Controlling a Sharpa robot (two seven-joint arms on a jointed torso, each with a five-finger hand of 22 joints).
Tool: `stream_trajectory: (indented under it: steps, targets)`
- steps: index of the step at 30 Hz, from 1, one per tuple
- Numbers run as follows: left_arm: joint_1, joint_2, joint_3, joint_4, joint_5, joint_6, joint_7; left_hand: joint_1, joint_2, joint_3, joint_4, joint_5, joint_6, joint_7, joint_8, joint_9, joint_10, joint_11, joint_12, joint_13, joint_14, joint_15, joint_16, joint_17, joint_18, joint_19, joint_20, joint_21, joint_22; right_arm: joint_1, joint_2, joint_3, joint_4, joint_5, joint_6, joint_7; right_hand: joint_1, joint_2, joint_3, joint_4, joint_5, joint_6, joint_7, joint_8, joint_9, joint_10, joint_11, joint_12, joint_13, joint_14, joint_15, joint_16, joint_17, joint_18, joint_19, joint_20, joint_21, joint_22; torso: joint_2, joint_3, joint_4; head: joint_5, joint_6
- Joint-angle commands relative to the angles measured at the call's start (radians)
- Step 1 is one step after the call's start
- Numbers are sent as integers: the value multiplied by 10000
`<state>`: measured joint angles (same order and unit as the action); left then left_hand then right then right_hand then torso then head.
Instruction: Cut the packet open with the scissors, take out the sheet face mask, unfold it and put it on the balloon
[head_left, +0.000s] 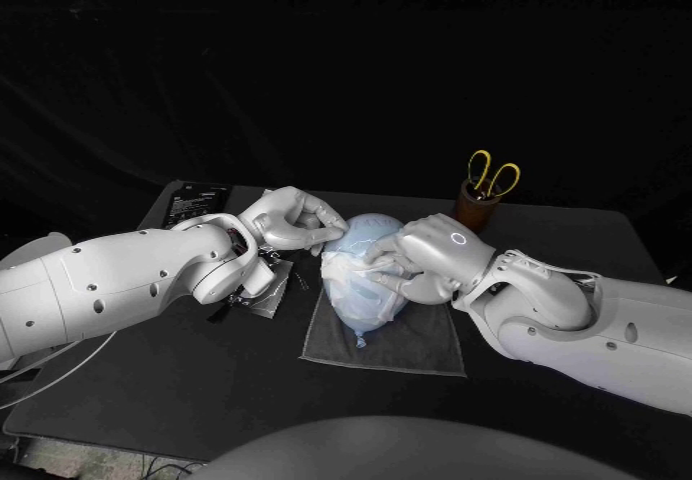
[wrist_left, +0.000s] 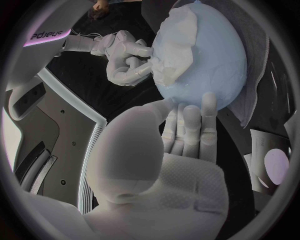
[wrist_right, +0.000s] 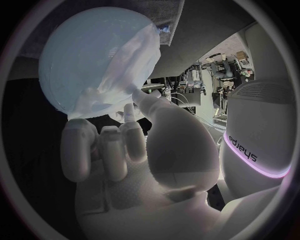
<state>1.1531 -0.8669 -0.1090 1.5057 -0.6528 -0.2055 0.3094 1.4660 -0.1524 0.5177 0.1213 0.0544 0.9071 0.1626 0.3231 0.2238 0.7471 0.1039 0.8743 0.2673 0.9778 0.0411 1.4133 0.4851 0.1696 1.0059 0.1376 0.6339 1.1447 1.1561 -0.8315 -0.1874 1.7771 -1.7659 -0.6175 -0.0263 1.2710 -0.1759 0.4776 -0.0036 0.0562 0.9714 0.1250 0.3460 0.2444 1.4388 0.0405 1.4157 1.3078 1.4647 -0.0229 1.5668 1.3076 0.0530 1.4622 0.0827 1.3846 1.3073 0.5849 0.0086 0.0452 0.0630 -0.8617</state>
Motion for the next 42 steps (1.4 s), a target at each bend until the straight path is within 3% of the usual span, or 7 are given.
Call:
stream_trajectory:
  steps: [1,7,13,19,26,42]
  targets:
    - [-9,25,-1,18,60,51,6,29,59,63,-2,-48,-68,29,-42,-14,-1,26,46,11,102,29,42,52,135,61,-15,-41,13,-8,18,-2,0,-235,-109,-288,57,220,108,69,-67,145,-48,30,27,85,4,85,1052,1061,-23,40,2632,-160,424,-27,77,2147,3,-1,3,-3,-1]
    - [-8,22,-1,27,72,52,1,29,59,63,-2,-48,-68,29,-42,-14,-1,26,46,11,102,29,42,52,135,61,-15,-41,13,-8,50,-1,21,-245,-331,-302,85,691,358,300,-78,390,-173,168,102,156,-96,136,1119,1061,-100,40,2632,-179,468,-77,189,2176,3,-3,5,-5,-7]
    - [-8,18,-1,40,76,57,-2,31,57,67,-6,-48,-63,30,-45,-14,-3,27,53,14,122,30,53,82,135,65,-15,-38,15,-8,80,0,42,-247,-423,-346,236,881,523,300,-79,588,-338,408,245,225,-232,181,1180,1061,-214,40,2632,-193,496,-166,266,2196,-3,-2,5,-4,-12]
    - [-8,14,-1,48,78,60,-4,31,57,67,-6,-48,-63,30,-45,-14,-3,27,53,14,122,30,53,82,135,65,-15,-38,15,-7,89,1,54,-331,-380,-398,289,878,545,276,-78,682,-493,672,413,567,-361,569,1601,1061,-334,40,2632,-222,547,-273,408,2234,-6,-4,6,-6,-27]
    - [-8,11,-1,52,93,62,-6,33,52,68,-11,-48,-59,30,-48,-15,-5,27,60,17,133,30,62,98,135,67,-14,-36,16,-7,100,2,76,-420,-514,-370,353,952,615,265,-77,699,-562,844,528,712,-428,730,1780,1061,-400,40,2632,-247,590,-343,525,2266,1,-2,2,4,-12]
    - [-7,26,-1,52,112,91,-2,38,42,70,-20,-47,-58,31,-54,-17,-10,29,66,20,134,31,69,96,134,70,-14,-33,19,54,120,37,122,79,-1667,-91,292,1059,679,378,-77,726,-606,1049,660,875,-472,923,1991,1061,-433,40,2632,-289,664,-400,725,2320,-3,-5,3,15,5]
